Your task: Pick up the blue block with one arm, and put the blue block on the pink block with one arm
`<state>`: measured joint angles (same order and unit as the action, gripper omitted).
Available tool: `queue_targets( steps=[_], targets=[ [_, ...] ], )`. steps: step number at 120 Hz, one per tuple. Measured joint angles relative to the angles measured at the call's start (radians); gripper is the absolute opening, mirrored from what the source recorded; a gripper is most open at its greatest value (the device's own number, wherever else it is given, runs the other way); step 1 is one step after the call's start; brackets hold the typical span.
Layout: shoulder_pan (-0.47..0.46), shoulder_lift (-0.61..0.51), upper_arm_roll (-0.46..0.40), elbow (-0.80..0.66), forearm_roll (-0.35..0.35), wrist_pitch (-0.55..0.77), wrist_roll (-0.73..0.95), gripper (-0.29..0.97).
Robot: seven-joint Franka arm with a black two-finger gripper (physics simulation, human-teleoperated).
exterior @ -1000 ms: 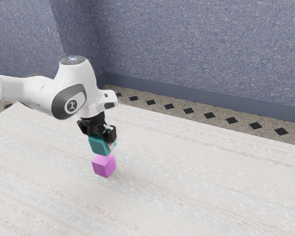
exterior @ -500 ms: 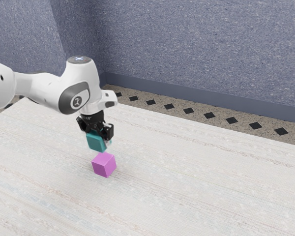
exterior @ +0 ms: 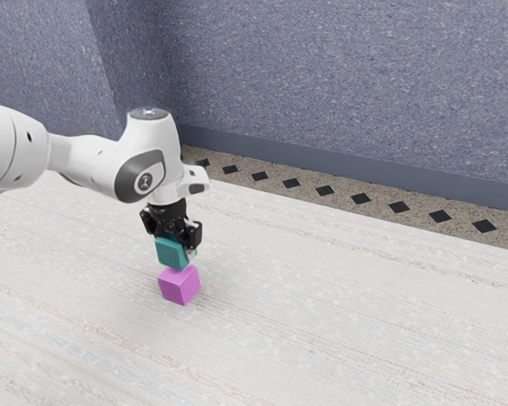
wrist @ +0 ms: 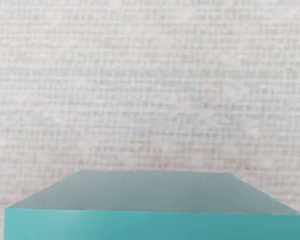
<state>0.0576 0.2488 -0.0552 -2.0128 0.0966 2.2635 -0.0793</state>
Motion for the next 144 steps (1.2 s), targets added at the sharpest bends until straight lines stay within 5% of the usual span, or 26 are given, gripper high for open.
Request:
queue_targets(
  steps=[144],
  targets=[
    [-0.006,-0.071,0.001,-0.099,-0.05,0.028,0.03,0.4]
  ],
)
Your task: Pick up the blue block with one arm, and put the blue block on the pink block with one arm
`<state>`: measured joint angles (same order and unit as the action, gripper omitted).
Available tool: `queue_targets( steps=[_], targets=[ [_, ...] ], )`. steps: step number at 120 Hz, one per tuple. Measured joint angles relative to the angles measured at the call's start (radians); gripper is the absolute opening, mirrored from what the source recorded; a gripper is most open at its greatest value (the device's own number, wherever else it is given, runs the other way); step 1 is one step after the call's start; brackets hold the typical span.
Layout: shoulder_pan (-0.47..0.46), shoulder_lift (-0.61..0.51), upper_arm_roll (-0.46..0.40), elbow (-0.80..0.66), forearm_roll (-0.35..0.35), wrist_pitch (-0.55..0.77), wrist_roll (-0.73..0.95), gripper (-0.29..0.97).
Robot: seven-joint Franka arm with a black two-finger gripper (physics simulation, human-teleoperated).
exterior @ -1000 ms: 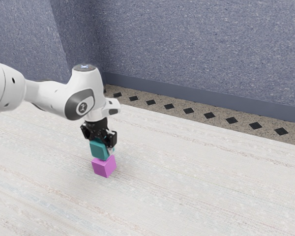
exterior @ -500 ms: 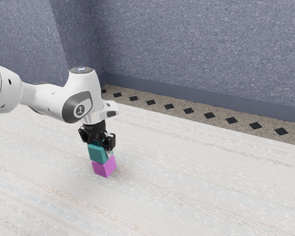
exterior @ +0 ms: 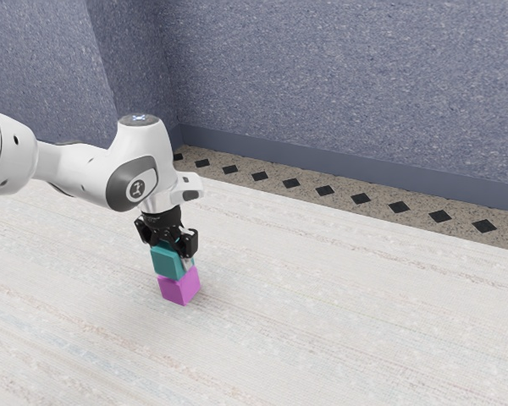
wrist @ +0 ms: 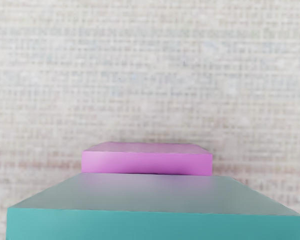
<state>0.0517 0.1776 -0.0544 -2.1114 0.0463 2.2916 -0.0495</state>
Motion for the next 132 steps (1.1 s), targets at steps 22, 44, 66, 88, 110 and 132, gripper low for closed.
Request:
queue_targets(
  steps=[22,44,66,88,110,132],
  targets=[
    [0.003,0.0,-0.001,0.0,-0.002,0.004,0.027,0.4],
    [0.005,0.0,0.001,0.0,-0.009,0.006,0.048,0.4],
    [0.004,0.003,0.001,-0.001,-0.018,0.016,0.062,0.4],
    [0.005,0.002,0.001,-0.02,-0.03,0.031,0.072,0.39],
    [0.005,0.001,0.001,-0.024,-0.034,0.042,0.079,0.39],
    [0.005,-0.002,0.002,-0.03,-0.035,0.047,0.083,0.39]
  ],
)
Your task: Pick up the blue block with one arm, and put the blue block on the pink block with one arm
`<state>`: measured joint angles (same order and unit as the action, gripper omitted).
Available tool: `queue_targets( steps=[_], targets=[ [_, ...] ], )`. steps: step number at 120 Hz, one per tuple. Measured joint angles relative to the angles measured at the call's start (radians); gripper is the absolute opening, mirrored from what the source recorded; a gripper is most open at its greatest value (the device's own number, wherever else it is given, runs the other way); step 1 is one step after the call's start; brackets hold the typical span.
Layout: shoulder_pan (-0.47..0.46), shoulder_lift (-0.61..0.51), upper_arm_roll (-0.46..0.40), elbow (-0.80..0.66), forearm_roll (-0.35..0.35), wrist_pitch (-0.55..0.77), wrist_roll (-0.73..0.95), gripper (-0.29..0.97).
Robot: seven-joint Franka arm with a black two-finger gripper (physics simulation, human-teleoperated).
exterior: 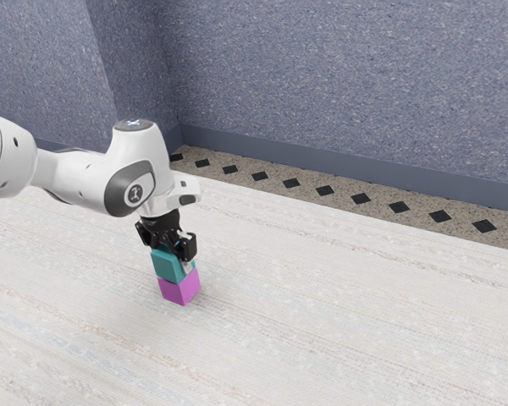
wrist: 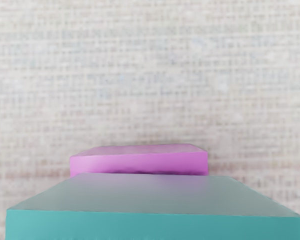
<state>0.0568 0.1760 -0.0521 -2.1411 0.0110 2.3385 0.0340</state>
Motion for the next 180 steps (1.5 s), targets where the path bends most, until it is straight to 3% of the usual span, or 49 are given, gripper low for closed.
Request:
queue_targets(
  steps=[106,133,149,164,180],
  targets=[
    [0.002,-0.011,0.007,-0.004,-0.002,0.003,0.015,0.4],
    [0.002,-0.02,0.009,-0.005,0.001,0.003,0.018,0.56],
    [-0.009,-0.162,0.027,0.002,0.039,-0.012,0.015,0.61],
    [-0.006,-0.203,0.029,0.192,0.037,-0.102,-0.077,0.64],
    [-0.018,-0.227,0.031,0.475,-0.011,-0.381,-0.344,0.66]
  ],
)
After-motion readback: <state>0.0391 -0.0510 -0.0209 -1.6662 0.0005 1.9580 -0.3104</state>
